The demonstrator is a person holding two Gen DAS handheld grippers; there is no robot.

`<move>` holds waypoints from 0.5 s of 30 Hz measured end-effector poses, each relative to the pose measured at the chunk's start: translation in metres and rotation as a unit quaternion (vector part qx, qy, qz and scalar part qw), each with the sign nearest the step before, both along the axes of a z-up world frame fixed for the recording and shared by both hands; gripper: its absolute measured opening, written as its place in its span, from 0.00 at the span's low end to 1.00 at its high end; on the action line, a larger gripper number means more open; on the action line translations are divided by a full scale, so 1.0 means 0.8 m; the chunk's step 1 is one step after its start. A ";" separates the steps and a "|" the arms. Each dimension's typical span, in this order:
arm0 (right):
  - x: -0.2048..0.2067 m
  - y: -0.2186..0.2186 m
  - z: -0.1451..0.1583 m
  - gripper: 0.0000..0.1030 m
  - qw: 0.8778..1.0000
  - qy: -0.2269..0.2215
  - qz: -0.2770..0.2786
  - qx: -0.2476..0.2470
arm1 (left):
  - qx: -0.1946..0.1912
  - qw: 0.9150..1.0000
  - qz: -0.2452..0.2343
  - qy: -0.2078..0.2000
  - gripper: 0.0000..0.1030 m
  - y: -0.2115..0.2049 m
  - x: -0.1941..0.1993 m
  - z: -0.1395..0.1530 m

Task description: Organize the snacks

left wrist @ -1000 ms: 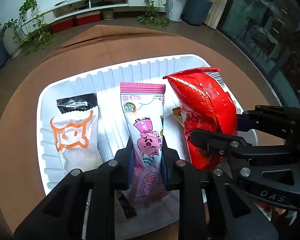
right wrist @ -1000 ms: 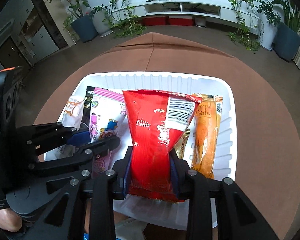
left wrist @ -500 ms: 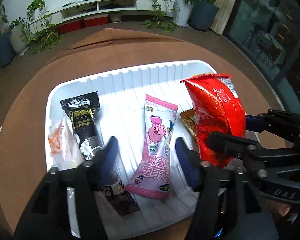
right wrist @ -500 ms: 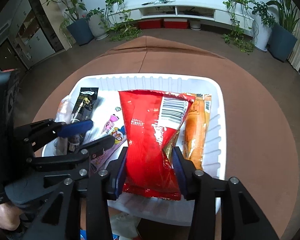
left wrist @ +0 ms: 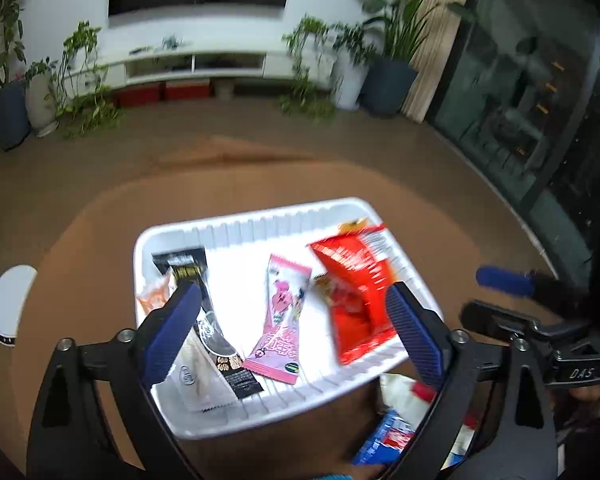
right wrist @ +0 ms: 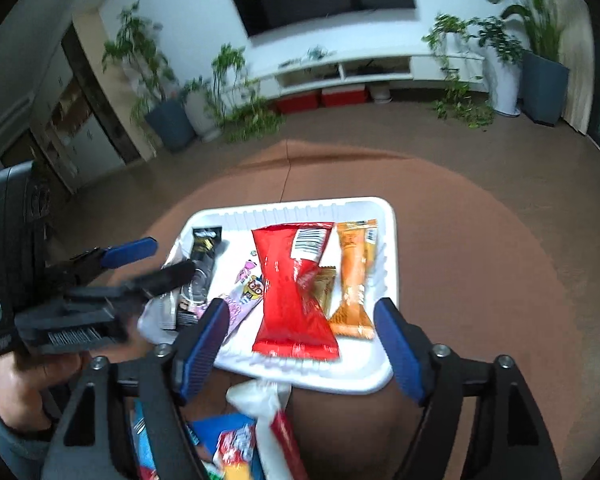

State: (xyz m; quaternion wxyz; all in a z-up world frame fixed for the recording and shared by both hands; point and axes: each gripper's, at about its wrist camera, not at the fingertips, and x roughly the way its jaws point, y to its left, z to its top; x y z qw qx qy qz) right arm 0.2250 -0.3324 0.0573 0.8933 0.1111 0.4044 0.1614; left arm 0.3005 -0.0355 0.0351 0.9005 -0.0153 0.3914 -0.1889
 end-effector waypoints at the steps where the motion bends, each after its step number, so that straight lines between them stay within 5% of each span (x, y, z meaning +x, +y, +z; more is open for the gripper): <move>1: -0.015 -0.009 0.004 0.79 1.000 -0.009 -0.005 0.013 | -0.002 1.000 -0.002 -0.010 0.94 0.002 -0.009 0.012; 9: -0.121 -0.032 -0.010 0.83 0.999 -0.030 -0.024 0.024 | -0.007 0.998 -0.006 -0.057 0.99 0.042 -0.115 0.074; 15: -0.182 -0.014 -0.047 0.83 0.999 -0.019 -0.026 0.018 | 0.044 0.999 0.015 -0.020 0.99 0.075 -0.199 0.030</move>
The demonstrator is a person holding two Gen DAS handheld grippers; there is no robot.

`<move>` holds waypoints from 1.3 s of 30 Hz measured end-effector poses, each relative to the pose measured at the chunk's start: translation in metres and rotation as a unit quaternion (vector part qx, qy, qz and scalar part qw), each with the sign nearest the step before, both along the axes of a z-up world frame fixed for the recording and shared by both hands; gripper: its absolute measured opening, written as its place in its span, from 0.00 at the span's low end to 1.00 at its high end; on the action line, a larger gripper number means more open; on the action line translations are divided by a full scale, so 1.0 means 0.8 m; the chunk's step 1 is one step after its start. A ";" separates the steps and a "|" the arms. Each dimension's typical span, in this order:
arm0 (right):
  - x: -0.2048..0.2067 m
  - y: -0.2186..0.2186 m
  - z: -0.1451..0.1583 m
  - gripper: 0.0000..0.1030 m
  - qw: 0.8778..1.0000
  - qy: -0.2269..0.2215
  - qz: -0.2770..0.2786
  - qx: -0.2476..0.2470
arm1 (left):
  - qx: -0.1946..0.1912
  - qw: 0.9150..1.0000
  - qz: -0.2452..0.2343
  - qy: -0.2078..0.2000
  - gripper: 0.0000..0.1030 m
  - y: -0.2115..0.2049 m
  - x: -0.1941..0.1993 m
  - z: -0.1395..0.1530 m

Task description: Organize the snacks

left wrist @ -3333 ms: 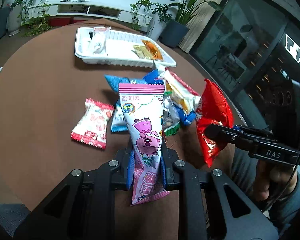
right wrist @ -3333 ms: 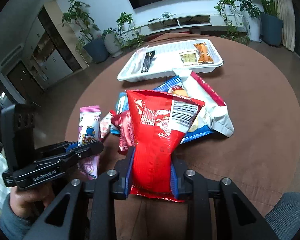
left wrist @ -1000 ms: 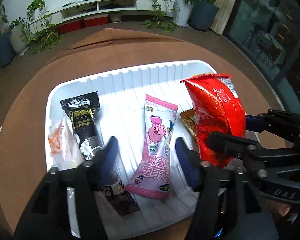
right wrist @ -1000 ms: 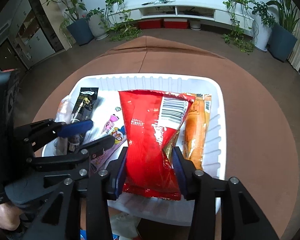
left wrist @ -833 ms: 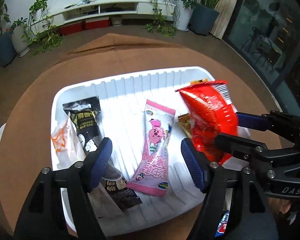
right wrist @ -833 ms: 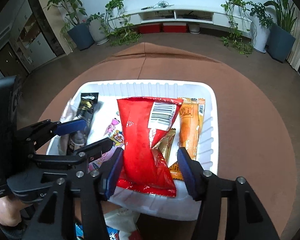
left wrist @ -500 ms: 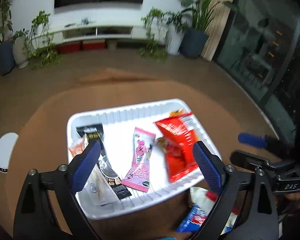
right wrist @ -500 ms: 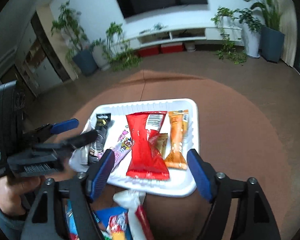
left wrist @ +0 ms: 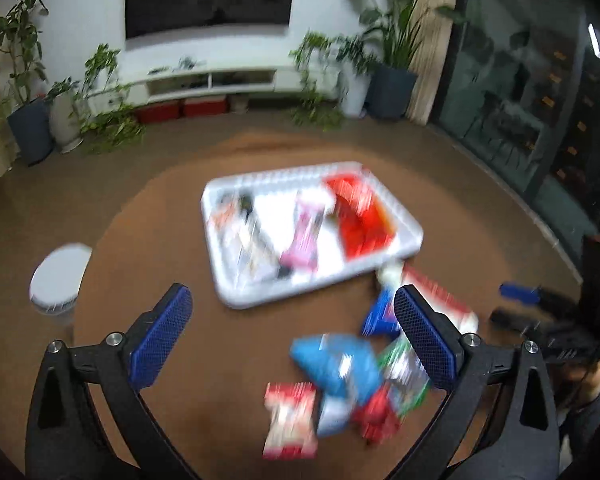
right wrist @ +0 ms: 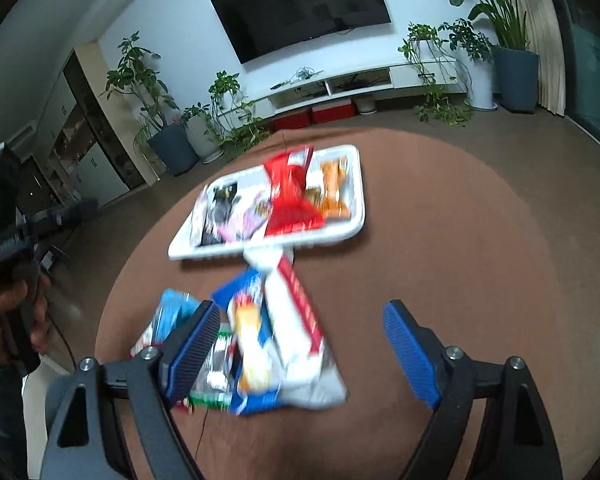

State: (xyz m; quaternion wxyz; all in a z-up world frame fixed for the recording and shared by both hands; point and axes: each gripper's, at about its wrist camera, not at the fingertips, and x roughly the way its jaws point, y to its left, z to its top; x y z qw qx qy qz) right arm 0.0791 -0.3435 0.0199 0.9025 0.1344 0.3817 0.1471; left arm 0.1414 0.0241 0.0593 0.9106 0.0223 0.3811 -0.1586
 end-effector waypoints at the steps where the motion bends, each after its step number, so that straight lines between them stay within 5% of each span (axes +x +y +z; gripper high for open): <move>1: -0.006 0.002 -0.004 0.83 1.000 -0.001 0.000 0.002 | 0.009 1.000 0.003 0.016 0.99 0.003 -0.011 -0.016; 9: -0.041 0.021 -0.033 0.83 1.000 0.000 0.006 -0.008 | 0.033 0.995 0.029 0.089 0.99 0.028 -0.050 -0.115; 14: -0.048 0.022 -0.034 0.81 1.000 -0.003 0.001 -0.009 | 0.058 0.993 0.018 0.098 0.97 0.024 -0.054 -0.125; 20: -0.053 0.031 -0.038 0.76 1.000 0.000 0.012 -0.026 | 0.075 0.990 0.000 0.118 0.77 0.014 -0.029 -0.142; 25: -0.052 0.028 -0.040 0.76 1.000 0.001 0.010 -0.023 | 0.088 0.987 -0.009 0.132 0.77 0.011 -0.015 -0.153; 39: -0.051 0.032 -0.044 0.73 1.000 0.006 0.018 -0.022 | 0.100 0.982 -0.066 0.143 0.36 -0.004 -0.004 -0.154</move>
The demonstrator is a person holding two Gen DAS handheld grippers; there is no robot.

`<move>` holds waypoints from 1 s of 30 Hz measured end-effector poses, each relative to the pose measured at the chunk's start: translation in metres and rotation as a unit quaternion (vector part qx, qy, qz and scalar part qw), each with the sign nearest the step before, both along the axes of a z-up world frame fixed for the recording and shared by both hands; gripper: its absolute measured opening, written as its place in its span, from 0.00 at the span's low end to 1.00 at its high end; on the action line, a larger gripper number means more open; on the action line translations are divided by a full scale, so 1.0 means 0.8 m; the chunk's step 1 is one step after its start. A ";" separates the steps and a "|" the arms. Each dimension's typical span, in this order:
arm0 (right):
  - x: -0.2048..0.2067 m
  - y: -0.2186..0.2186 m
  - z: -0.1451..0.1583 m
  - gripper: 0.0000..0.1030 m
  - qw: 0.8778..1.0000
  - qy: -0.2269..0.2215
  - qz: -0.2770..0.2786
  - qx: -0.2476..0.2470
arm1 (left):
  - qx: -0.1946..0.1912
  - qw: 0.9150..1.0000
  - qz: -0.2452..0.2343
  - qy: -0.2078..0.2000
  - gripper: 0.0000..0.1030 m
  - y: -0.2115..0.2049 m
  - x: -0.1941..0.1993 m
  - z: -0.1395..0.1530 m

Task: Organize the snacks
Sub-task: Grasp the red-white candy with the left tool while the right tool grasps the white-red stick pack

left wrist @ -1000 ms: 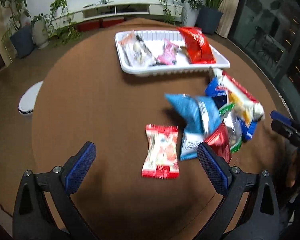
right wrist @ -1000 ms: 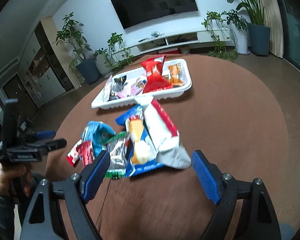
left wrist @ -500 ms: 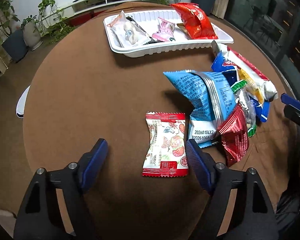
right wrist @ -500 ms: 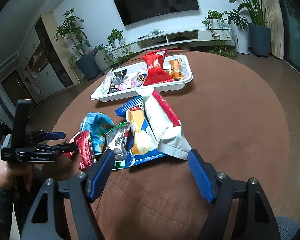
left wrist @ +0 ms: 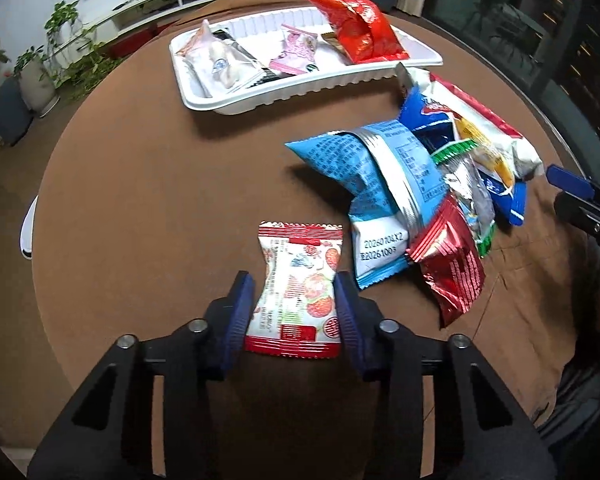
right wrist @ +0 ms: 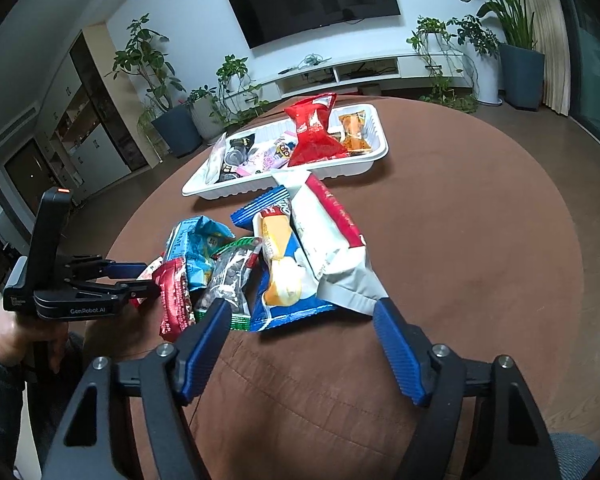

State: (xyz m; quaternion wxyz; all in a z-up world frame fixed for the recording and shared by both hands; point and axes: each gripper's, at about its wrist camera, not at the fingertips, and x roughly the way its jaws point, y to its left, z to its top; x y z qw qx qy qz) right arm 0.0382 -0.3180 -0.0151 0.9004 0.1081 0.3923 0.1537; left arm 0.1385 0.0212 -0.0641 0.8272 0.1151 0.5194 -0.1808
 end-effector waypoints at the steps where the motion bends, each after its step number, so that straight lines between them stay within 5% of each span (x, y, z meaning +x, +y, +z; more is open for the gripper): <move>1: 0.000 0.000 0.000 0.73 1.000 0.000 0.000 0.000 | 0.001 1.000 -0.002 0.000 0.36 0.000 0.000 0.000; 11: 0.001 0.000 0.004 0.72 1.000 -0.001 0.001 -0.001 | -0.009 1.000 -0.007 -0.017 0.31 0.004 -0.012 -0.001; 19: 0.038 -0.004 0.034 0.71 0.998 -0.013 0.008 -0.067 | -0.058 0.998 0.015 -0.021 0.30 0.014 -0.025 0.005; 25: 0.097 0.019 0.017 0.63 0.986 0.042 0.059 -0.151 | -0.094 0.995 0.031 -0.014 0.30 0.019 -0.035 0.002; 30: 0.129 0.028 -0.001 0.54 0.979 0.081 0.077 -0.168 | -0.104 0.994 0.038 -0.013 0.30 0.022 -0.037 0.001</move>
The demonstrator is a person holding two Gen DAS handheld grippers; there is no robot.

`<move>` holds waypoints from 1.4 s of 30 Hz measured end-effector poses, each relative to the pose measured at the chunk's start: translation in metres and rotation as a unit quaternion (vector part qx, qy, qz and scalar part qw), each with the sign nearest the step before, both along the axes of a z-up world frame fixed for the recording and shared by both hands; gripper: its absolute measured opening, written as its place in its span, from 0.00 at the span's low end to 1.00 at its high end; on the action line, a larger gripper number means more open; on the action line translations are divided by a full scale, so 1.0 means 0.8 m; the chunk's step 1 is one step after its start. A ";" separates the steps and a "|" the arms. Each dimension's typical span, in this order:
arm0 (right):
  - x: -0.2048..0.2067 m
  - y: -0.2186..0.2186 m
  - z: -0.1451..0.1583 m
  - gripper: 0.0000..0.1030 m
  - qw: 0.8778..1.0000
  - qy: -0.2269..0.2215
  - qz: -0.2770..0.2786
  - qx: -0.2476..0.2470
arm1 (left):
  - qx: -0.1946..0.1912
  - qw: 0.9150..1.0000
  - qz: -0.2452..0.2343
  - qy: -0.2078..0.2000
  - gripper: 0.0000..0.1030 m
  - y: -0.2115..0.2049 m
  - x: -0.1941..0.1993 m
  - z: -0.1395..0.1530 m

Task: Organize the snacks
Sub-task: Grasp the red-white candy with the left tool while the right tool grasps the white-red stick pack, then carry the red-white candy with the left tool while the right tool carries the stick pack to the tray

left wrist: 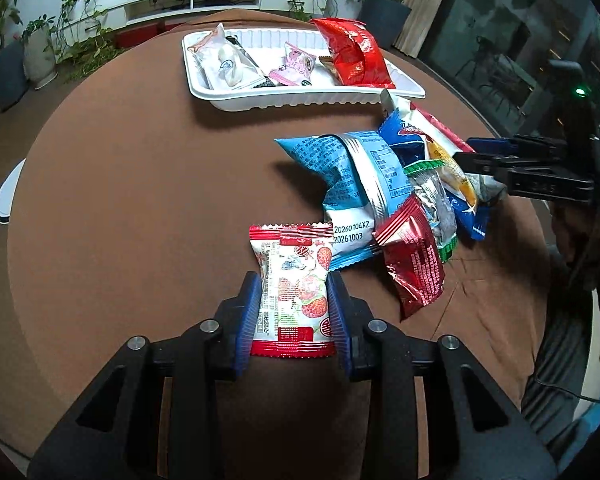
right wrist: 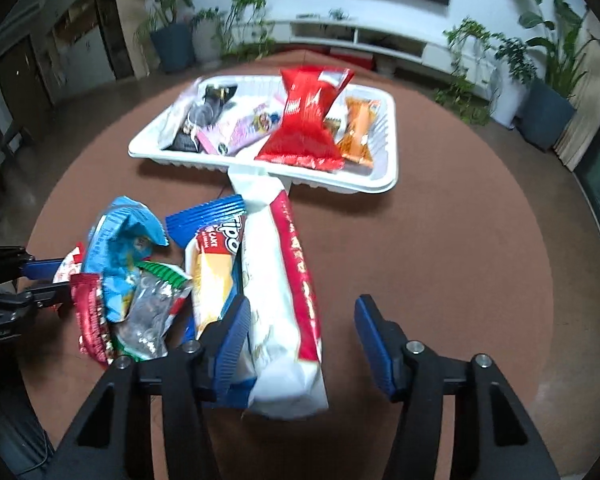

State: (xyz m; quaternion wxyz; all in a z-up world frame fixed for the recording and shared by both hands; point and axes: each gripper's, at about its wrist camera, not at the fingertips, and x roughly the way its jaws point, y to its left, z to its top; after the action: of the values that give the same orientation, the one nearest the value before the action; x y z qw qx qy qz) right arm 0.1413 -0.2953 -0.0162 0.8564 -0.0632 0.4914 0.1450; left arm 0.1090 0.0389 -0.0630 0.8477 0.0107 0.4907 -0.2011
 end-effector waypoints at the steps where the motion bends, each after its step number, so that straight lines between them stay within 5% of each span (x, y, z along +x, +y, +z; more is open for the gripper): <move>1: 0.004 0.003 -0.004 0.54 1.000 0.005 0.004 -0.007 | -0.002 1.000 0.001 0.000 0.30 0.001 0.000 0.000; 6: 0.015 0.017 -0.013 0.52 0.999 0.020 0.026 -0.025 | -0.009 1.000 0.005 -0.001 0.30 0.003 0.004 0.000; 15: 0.011 0.033 -0.017 0.23 0.998 0.030 0.051 -0.021 | -0.012 1.000 0.009 -0.004 0.30 0.003 0.003 0.000; 19: 0.004 0.028 -0.017 0.19 0.999 0.029 0.042 -0.010 | -0.012 1.000 0.009 -0.004 0.30 0.004 0.003 0.000; 33: -0.028 -0.045 -0.020 0.17 0.986 0.046 -0.060 0.148 | -0.019 1.000 0.015 -0.007 0.30 0.005 0.002 0.000; 42: -0.056 -0.067 0.000 0.17 0.975 0.023 -0.075 0.210 | -0.036 0.999 0.023 -0.011 0.30 0.009 -0.003 0.005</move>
State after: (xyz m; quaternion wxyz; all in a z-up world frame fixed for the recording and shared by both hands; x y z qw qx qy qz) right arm 0.0965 -0.3486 -0.0162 0.8477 0.1584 0.4724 0.1823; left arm 0.1067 0.0458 -0.0592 0.8573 -0.0291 0.4739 -0.1990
